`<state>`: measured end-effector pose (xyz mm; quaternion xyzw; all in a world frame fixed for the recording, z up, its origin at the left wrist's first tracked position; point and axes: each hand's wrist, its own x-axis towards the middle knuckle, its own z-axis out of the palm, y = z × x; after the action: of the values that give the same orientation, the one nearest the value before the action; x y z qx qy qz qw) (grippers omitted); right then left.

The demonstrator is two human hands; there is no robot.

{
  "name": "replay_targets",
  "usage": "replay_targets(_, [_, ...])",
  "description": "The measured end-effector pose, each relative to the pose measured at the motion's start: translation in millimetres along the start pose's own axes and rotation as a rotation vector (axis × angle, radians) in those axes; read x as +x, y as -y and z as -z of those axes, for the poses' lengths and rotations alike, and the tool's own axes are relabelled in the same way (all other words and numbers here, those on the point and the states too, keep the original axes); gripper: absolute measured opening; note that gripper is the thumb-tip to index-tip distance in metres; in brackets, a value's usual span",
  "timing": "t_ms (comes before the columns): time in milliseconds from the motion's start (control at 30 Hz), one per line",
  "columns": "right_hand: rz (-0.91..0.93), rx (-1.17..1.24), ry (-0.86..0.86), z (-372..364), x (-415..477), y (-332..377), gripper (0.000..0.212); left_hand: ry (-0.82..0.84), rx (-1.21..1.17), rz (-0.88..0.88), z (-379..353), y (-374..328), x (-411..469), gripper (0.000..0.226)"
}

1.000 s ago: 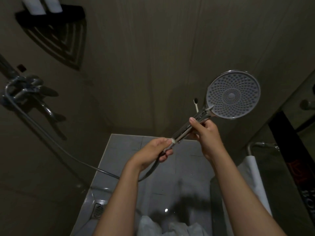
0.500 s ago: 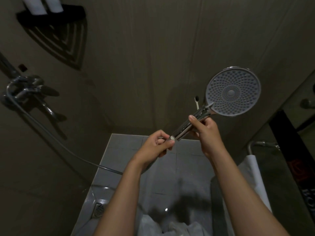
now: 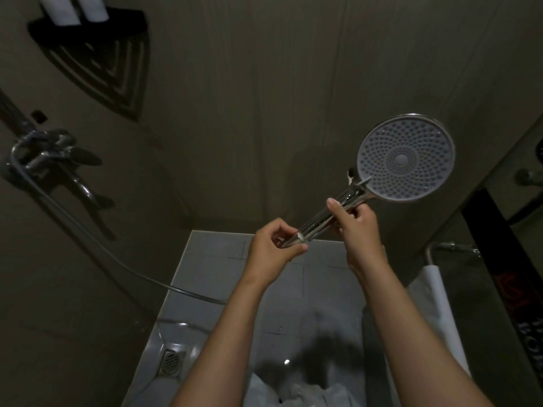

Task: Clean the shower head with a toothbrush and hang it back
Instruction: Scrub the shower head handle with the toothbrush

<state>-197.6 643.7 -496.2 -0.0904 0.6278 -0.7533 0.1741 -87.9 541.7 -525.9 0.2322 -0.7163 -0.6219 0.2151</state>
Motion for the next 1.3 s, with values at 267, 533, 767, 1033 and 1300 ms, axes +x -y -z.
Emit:
replay_targets(267, [-0.01,0.005,-0.062,7,2,-2,0.007,0.089,-0.098,0.03,6,-9,-1,0.014])
replay_targets(533, [-0.05,0.007,-0.018,10,2,-1,0.006,0.076,0.056,-0.046,4,-5,-1,0.028])
replay_targets(767, [-0.049,0.029,-0.053,10,1,0,0.011,0.048,0.144,-0.071,0,-6,-1,0.025])
replay_targets(1033, [-0.061,0.089,-0.027,16,4,7,0.007,0.192,0.079,0.046,7,-1,1,0.021])
replay_targets(1300, [-0.037,0.086,0.011,9,0,7,0.005,0.287,0.112,-0.01,3,1,5,0.012])
